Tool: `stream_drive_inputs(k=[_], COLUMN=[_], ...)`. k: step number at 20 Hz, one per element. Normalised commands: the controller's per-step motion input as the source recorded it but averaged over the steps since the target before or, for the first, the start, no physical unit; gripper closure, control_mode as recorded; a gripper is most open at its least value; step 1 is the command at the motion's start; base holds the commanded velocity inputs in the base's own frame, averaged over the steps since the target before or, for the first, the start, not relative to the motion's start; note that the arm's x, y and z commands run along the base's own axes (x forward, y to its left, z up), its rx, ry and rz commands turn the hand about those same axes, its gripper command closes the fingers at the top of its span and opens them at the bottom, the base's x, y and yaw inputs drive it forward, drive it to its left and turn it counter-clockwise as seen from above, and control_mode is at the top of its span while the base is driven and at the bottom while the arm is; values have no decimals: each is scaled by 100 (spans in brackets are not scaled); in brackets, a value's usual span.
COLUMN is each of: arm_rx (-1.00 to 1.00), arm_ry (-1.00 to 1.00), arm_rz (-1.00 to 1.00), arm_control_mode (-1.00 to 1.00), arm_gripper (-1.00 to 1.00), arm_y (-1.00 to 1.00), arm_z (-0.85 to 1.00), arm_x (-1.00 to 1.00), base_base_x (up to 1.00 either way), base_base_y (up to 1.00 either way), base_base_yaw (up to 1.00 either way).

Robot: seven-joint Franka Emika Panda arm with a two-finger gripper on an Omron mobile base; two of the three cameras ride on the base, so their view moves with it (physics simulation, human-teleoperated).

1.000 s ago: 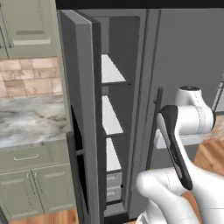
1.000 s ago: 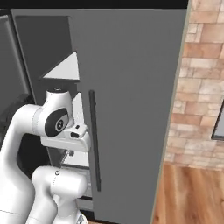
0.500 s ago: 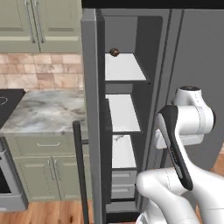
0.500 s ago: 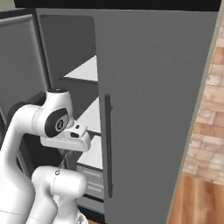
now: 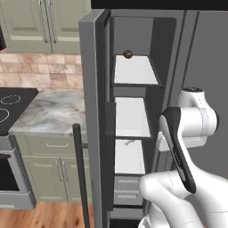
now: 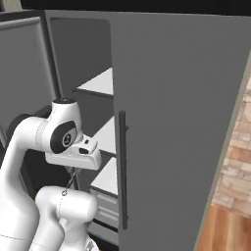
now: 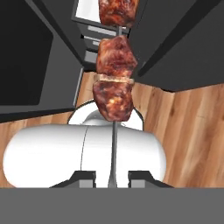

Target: Store the kebab skewer in the freezer for long-term storage. Close the freezer door after placing the cooked food.

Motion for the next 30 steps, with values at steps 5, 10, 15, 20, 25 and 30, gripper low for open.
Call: stream_drive_inputs(k=[5,10,15,20,25,30], arm_rx=[0,0,0,0,0,0], arm_ry=[0,0,0,0,0,0], arm_rz=[0,0,0,0,0,0], arm_control_mode=[100,100,100,100,100,100], arm_gripper=[100,100,100,100,100,100], arm_y=[0,0,0,0,0,0], arm_z=[0,0,0,0,0,0], arm_x=[0,0,0,0,0,0], base_base_x=[33,37,37,35,43,33], base_base_y=[-12,-7,-14,-16,-11,0], base_base_yaw=[25,30,26,22,22,8])
